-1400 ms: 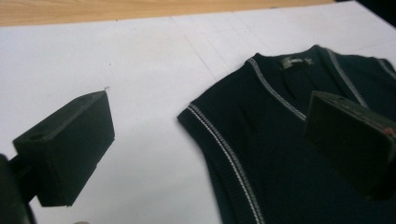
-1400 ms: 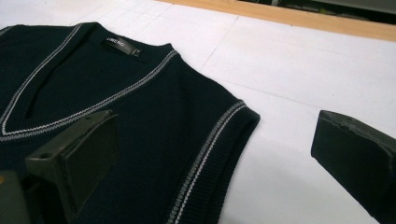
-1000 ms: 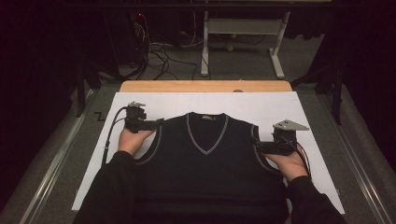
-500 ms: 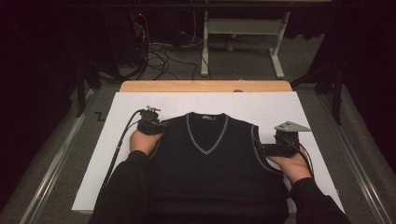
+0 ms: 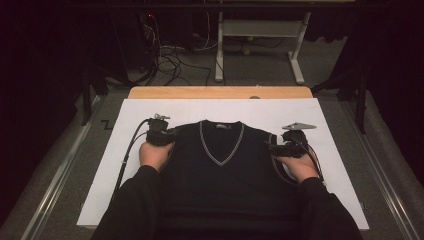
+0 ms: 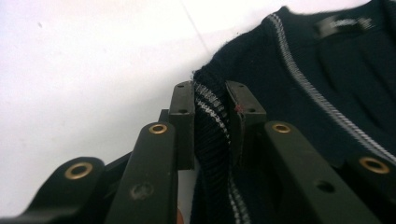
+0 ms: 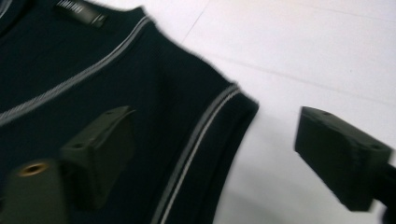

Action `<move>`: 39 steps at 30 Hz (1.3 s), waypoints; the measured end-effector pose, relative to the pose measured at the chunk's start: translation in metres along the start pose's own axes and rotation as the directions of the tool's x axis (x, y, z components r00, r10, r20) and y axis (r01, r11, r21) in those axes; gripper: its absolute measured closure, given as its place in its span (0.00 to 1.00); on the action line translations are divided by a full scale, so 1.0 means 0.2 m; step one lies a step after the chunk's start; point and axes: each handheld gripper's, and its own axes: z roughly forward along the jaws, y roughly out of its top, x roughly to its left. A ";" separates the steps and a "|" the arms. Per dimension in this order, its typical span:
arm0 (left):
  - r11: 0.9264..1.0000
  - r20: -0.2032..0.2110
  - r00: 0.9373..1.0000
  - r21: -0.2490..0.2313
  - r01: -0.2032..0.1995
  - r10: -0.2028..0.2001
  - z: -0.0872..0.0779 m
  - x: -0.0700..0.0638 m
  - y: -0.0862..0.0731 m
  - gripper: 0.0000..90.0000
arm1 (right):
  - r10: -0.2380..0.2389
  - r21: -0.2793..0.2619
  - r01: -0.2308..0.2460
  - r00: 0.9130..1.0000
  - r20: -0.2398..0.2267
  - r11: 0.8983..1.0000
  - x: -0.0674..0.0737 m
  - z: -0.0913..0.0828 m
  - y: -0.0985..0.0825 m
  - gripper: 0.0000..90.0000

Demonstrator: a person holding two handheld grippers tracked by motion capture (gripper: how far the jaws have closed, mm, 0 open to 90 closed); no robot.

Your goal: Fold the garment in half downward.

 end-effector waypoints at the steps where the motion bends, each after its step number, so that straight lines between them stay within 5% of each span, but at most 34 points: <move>1: 1.000 0.005 1.000 -0.009 0.004 -0.004 -0.01 -0.01 -0.01 0.78 | 0.015 0.011 -0.015 1.000 0.010 1.000 -0.01 0.03 0.02 0.19; 11: 0.999 0.019 1.000 -0.049 -0.012 0.013 -0.06 -0.03 -0.04 0.78 | 0.049 0.105 -0.058 0.995 0.082 0.993 -0.05 0.18 0.05 0.30; 20: 0.998 0.016 1.000 -0.055 -0.017 0.018 -0.06 -0.04 -0.05 0.78 | 0.008 0.099 -0.010 1.000 0.017 0.995 0.02 0.17 0.06 0.81; 24: 0.997 0.010 1.000 -0.069 -0.018 0.018 -0.08 -0.03 -0.04 0.78 | -0.027 0.102 0.026 1.000 0.011 0.994 0.04 0.17 0.06 0.87; 32: 0.992 -0.017 1.000 -0.129 -0.010 0.008 -0.18 0.03 0.02 0.78 | -0.063 -0.018 0.064 0.997 0.048 0.998 0.02 0.05 0.14 0.87; 39: 0.976 -0.033 0.999 -0.217 -0.028 0.022 -0.27 0.03 0.11 0.78 | -0.099 -0.156 0.113 0.991 0.092 0.981 0.05 -0.08 0.28 0.87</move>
